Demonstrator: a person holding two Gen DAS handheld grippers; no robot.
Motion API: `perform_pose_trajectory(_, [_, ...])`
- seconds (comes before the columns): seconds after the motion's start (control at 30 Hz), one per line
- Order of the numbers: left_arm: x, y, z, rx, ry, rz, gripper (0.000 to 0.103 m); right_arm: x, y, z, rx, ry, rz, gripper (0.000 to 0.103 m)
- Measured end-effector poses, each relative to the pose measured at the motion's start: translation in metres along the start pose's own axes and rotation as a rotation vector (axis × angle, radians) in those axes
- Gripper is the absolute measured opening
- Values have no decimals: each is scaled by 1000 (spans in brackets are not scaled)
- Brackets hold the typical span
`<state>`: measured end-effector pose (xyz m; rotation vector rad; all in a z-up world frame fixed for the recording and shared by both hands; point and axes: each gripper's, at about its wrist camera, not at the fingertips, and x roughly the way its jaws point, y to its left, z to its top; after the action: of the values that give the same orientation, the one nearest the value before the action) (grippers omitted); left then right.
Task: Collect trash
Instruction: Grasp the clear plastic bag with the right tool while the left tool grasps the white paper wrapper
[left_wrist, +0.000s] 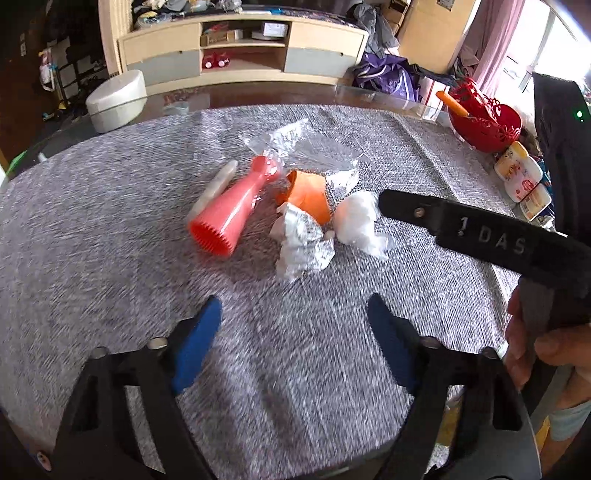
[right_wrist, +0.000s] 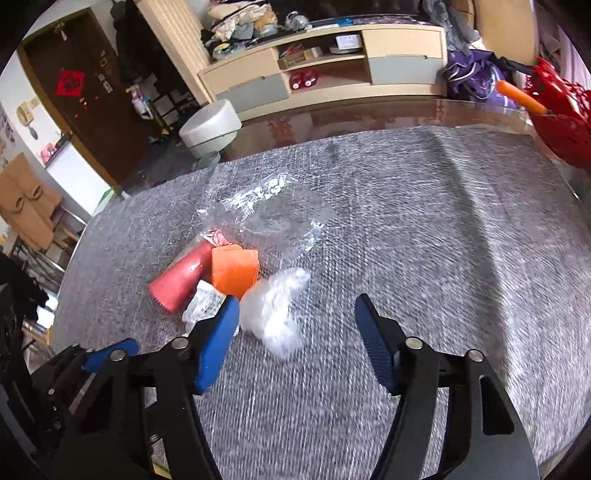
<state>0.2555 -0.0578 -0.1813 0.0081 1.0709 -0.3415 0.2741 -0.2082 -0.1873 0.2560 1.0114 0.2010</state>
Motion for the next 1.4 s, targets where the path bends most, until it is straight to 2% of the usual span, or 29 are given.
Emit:
perform_pose_trajectory(0.23, [28,-2,14,17,28,-17,55,22,2,4,-9,43,32,50])
perform_pose_trajectory(0.3, [34,-2,17,13,29,-26,51,26,4,4,-12,51,40,43])
perform_pose_trajectory(0.33, [35,-2,17,13,32,-32,46,29,5,4,-12,56,49,40])
perform_pose_trajectory(0.4, [39,-2,17,16,33,-44,37,33,5,3,1,66,79,27])
perform_pose_trajectory(0.43, [39,-3,17,23,27,-38,28,33,6,3,3,67,88,24])
perform_pose_trajectory(0.5, [39,-3,17,19,33,-51,19,31,9,3,-4,62,84,20])
perform_pose_trajectory(0.73, [17,-3,8,28,4,-29,17,4,12,-1,-20,27,63,18])
perform_pose_trajectory(0.97, [-29,-14,-10,45,-50,-3,17,-34,15,-14,-30,-9,47,18])
perform_pose_trajectory(1.4, [-114,-35,-69,54,-123,7,17,-118,33,-68,-82,-87,23,18])
